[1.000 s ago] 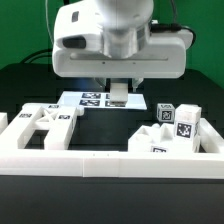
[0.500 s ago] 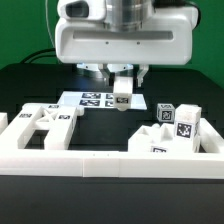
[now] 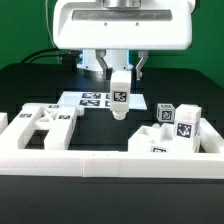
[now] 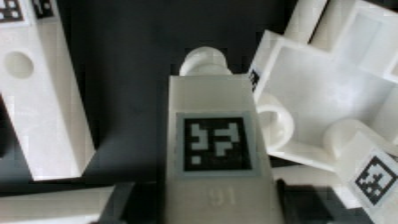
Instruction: Assemble chair
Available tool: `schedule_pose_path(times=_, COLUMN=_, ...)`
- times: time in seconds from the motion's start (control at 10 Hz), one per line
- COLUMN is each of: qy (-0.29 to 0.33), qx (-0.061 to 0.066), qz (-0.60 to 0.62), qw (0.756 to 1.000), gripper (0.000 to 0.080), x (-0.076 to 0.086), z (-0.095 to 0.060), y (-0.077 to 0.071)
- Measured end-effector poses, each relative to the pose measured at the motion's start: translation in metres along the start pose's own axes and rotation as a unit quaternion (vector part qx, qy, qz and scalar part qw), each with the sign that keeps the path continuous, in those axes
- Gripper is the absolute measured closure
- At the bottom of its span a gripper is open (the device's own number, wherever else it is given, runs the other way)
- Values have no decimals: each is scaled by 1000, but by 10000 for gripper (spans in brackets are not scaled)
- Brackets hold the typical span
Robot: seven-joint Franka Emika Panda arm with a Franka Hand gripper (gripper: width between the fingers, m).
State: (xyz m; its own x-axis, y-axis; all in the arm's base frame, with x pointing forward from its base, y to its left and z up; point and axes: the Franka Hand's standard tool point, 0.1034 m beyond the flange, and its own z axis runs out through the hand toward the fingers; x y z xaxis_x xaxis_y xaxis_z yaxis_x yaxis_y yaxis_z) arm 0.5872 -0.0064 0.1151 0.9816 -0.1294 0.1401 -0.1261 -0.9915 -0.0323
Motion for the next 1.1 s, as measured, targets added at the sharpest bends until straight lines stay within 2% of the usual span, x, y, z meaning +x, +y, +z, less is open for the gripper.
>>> schedule_pose_path(times=0.1, qy=39, qx=1, qz=-1, qw=999, gripper=514, x=9, z=-3, y=-5)
schedule_pose_path(times=0.2, qy=61, qx=6, qz=11, qw=998, gripper=514, x=16, z=-5, y=-7)
schedule_pose_path(times=0.6, qy=56, qx=8, qz=16, qw=998, gripper=512, x=18, z=-4, y=-10)
schedule_pose_path(times=0.9, qy=66, qx=12, qz=4, qw=998, gripper=512, x=33, z=3, y=-35)
schedule_pose_path(times=1.1, qy=80, qx=9, qz=5, qw=997, gripper=512, x=32, z=5, y=-31)
